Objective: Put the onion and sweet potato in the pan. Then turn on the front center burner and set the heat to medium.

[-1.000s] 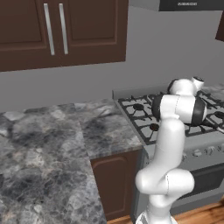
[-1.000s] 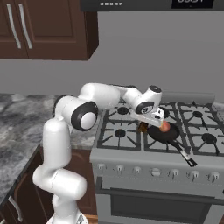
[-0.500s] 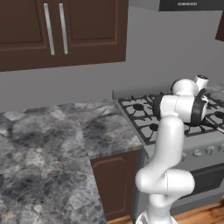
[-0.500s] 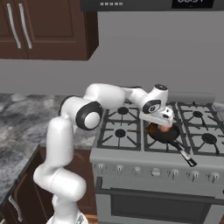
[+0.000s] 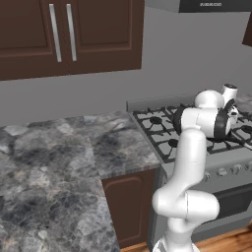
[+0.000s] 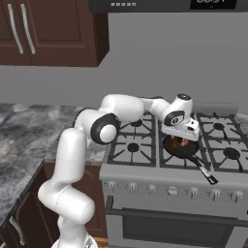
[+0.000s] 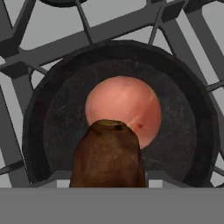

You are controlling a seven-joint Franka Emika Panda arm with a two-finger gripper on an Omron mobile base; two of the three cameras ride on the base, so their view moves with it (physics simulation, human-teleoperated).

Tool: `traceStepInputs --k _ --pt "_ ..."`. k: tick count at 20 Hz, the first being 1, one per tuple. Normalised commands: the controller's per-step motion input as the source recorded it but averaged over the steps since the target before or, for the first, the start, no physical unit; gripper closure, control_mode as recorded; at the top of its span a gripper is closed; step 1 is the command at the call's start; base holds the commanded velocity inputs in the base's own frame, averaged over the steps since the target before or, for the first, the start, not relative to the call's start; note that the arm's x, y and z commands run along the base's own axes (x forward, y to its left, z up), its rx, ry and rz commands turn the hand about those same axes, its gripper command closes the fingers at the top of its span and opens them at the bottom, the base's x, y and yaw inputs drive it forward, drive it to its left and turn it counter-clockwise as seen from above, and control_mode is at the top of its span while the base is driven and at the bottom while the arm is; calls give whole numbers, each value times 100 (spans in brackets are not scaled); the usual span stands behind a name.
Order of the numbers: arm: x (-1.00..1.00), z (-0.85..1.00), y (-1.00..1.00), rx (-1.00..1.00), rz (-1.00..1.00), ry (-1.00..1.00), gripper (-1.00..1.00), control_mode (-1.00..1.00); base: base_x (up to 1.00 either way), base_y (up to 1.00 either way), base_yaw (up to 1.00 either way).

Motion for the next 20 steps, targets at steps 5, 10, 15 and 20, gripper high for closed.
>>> traceStepInputs --k 5,10,15,20 --pt "2 -16 -48 0 0 0 100 -100 0 0 0" --pt "0 -20 -24 0 0 0 100 -100 0 0 0" --pt "0 -3 -6 0 0 0 100 -100 0 0 0" --pt "-1 0 24 -1 1 0 -100 -100 0 0 0"
